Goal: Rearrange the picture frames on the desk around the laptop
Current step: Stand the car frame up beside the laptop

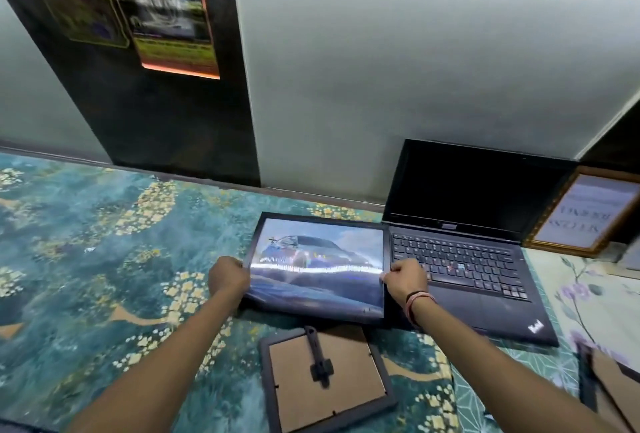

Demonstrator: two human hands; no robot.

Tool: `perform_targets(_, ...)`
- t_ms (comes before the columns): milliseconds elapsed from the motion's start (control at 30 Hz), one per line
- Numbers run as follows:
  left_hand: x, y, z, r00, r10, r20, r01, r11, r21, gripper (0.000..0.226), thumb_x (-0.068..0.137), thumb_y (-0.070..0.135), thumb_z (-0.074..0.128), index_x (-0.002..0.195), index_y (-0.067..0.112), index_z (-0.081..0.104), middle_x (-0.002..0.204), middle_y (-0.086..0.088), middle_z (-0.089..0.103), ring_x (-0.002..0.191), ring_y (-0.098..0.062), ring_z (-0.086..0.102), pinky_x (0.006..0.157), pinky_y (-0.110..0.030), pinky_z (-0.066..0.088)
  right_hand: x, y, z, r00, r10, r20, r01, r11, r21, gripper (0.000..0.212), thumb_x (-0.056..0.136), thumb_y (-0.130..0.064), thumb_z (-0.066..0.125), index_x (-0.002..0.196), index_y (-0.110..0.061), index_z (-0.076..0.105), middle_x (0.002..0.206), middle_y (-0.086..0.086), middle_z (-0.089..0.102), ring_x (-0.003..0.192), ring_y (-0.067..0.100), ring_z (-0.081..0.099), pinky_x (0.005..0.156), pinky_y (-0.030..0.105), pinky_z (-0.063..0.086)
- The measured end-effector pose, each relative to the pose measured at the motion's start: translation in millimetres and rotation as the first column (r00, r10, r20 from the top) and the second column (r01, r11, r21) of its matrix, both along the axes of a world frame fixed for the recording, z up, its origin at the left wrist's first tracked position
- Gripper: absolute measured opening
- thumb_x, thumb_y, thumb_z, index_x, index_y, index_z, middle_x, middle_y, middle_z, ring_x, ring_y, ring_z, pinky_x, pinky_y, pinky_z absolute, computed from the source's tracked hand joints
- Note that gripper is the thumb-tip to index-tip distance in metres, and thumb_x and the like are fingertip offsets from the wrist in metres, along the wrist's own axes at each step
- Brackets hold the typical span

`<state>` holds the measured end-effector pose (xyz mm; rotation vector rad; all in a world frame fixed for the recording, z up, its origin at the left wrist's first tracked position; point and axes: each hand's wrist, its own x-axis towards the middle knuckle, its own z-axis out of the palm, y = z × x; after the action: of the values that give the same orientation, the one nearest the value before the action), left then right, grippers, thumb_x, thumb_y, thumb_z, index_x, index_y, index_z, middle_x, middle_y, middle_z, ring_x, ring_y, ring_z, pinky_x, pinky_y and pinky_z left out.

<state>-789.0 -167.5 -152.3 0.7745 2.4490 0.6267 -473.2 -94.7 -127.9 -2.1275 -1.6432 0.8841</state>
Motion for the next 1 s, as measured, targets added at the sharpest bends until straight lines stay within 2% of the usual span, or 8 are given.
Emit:
perform_targets(167, -24.8, 19.3, 12.4, 0.986, 0.132, 0.104, -0.154, 0.958, 0.240, 0.018, 0.083, 0.007, 0.071, 0.099, 0.004, 0.079, 0.099, -0.018, 0.077, 0.096, -0.037, 0.070, 0.083, -0.036, 0.051, -31.1, 29.1, 19.3, 0.998, 0.009, -0.059, 0.001, 0.986, 0.167, 0.008, 0.074, -0.011, 0.068, 0.073, -0.003, 0.069, 0.063, 0.013, 0.065, 0.068, 0.032, 0.063, 0.055, 0.030, 0.039)
perform_targets(300, -40.4, 55.5, 22.2, 0.972, 0.123, 0.201, -0.198, 0.888, 0.415, 0.025, 0.087, 0.005, 0.068, 0.111, 0.004, 0.075, 0.103, -0.009, 0.074, 0.100, -0.031, 0.068, 0.087, -0.032, 0.048, -55.3, 62.8, 36.8, 0.980, -0.024, -0.196, 0.064, 0.977, 0.202, 0.040, 0.077, -0.001, 0.059, 0.110, -0.015, 0.076, 0.093, 0.014, 0.076, 0.096, 0.034, 0.068, 0.077, 0.027, 0.047)
perform_targets(400, -44.6, 82.0, 28.2, 0.968, -0.047, 0.247, -0.091, 0.849, 0.521, 0.032, 0.091, -0.002, 0.059, 0.117, 0.010, 0.072, 0.111, -0.005, 0.072, 0.101, -0.026, 0.068, 0.086, -0.027, 0.049, -66.2, 86.7, 44.4, 0.943, -0.037, -0.331, 0.098, 0.981, 0.168, 0.062, 0.081, 0.005, 0.052, 0.141, -0.009, 0.055, 0.123, 0.014, 0.068, 0.117, 0.031, 0.062, 0.092, 0.022, 0.042)
perform_targets(533, -55.0, 116.6, 14.5, 0.913, -0.253, 0.319, 0.028, 0.821, 0.571, 0.057, 0.084, -0.013, 0.047, 0.123, 0.022, 0.069, 0.125, -0.005, 0.068, 0.113, -0.019, 0.065, 0.096, -0.029, 0.051, -75.3, 105.2, 52.0, 0.946, -0.007, -0.324, 0.065, 0.983, 0.170, 0.058, 0.078, -0.007, 0.050, 0.135, -0.003, 0.052, 0.104, 0.018, 0.062, 0.096, 0.031, 0.059, 0.082, 0.028, 0.044)
perform_targets(733, -51.4, 134.8, 12.7, 0.875, -0.269, 0.403, 0.033, 0.863, 0.505, 0.066, 0.087, -0.013, 0.050, 0.149, 0.012, 0.045, 0.145, 0.001, 0.046, 0.134, -0.018, 0.045, 0.104, -0.032, 0.041, -70.9, 112.7, 40.6, 0.934, 0.006, -0.357, 0.024, 0.997, 0.079, 0.078, 0.086, -0.007, 0.045, 0.158, -0.008, 0.015, 0.115, 0.007, 0.047, 0.098, 0.023, 0.051, 0.079, 0.029, 0.041)
perform_targets(833, -47.3, 138.0, 17.6, 0.870, -0.274, 0.409, 0.041, 0.869, 0.493, 0.069, 0.087, -0.010, 0.052, 0.151, 0.010, 0.040, 0.151, 0.001, 0.040, 0.134, -0.018, 0.044, 0.102, -0.030, 0.040, -74.8, 114.4, 43.7, 0.933, 0.016, -0.358, 0.006, 0.998, 0.059, 0.074, 0.093, -0.001, 0.041, 0.159, -0.007, 0.008, 0.143, 0.015, 0.044, 0.116, 0.032, 0.054, 0.086, 0.033, 0.046)
perform_targets(900, -45.4, 138.8, 20.5, 0.877, -0.251, 0.409, 0.033, 0.881, 0.471, 0.065, 0.090, -0.015, 0.048, 0.151, 0.007, 0.039, 0.146, -0.001, 0.037, 0.131, -0.019, 0.043, 0.097, -0.029, 0.038, -76.7, 116.8, 41.3, 0.929, 0.031, -0.368, -0.009, 0.998, 0.060, 0.075, 0.094, -0.002, 0.040, 0.159, -0.008, 0.003, 0.153, 0.015, 0.037, 0.109, 0.029, 0.054, 0.078, 0.028, 0.046)
perform_targets(1000, -44.0, 138.9, 18.7, 0.870, -0.247, 0.427, 0.022, 0.885, 0.466, 0.076, 0.090, -0.016, 0.049, 0.157, 0.011, 0.029, 0.162, -0.007, 0.028, 0.146, -0.025, 0.035, 0.099, -0.028, 0.037, -77.6, 121.9, 32.6, 0.924, 0.042, -0.380, -0.025, 0.998, 0.049, 0.082, 0.089, -0.006, 0.041, 0.159, -0.012, -0.003, 0.155, 0.017, 0.037, 0.101, 0.023, 0.052, 0.076, 0.027, 0.042)
